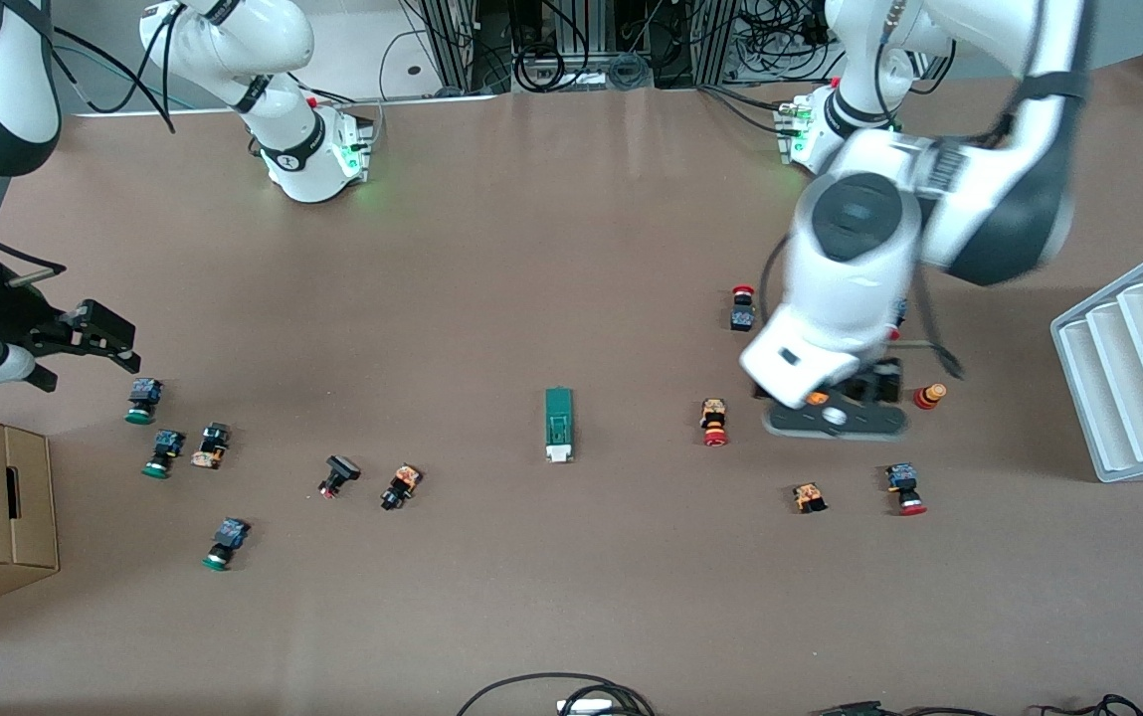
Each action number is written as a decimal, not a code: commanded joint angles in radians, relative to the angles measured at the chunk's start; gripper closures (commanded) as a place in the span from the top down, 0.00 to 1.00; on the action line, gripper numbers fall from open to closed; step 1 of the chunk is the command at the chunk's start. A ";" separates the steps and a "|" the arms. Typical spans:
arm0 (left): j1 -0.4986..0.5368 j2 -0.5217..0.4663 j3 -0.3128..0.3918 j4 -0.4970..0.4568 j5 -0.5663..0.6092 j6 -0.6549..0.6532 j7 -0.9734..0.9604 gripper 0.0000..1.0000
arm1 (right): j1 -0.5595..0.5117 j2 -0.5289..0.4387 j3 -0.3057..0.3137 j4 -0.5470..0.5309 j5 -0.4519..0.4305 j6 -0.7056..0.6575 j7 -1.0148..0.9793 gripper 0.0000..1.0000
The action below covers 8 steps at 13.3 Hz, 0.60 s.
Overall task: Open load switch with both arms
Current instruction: 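Move the left gripper over the green load switch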
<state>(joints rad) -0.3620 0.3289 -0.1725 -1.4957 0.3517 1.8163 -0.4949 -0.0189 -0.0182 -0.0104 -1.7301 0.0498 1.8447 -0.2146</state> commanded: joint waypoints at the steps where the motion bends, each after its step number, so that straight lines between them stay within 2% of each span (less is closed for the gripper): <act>1: -0.072 -0.043 -0.001 -0.088 0.052 0.093 -0.182 1.00 | -0.009 0.001 0.004 0.009 -0.005 0.004 -0.009 1.00; 2: -0.072 -0.060 -0.028 -0.124 0.053 0.145 -0.236 1.00 | -0.009 0.001 0.004 0.009 -0.005 0.004 -0.008 1.00; 5: -0.135 -0.068 -0.035 -0.184 0.067 0.285 -0.438 1.00 | -0.009 0.001 0.004 0.009 -0.005 0.004 -0.009 1.00; 8: -0.214 -0.056 -0.041 -0.228 0.180 0.383 -0.685 1.00 | -0.007 0.001 0.004 0.009 -0.005 0.005 -0.009 1.00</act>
<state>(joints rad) -0.5213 0.2976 -0.2191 -1.6719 0.4693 2.1487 -1.0329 -0.0189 -0.0182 -0.0104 -1.7301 0.0498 1.8447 -0.2146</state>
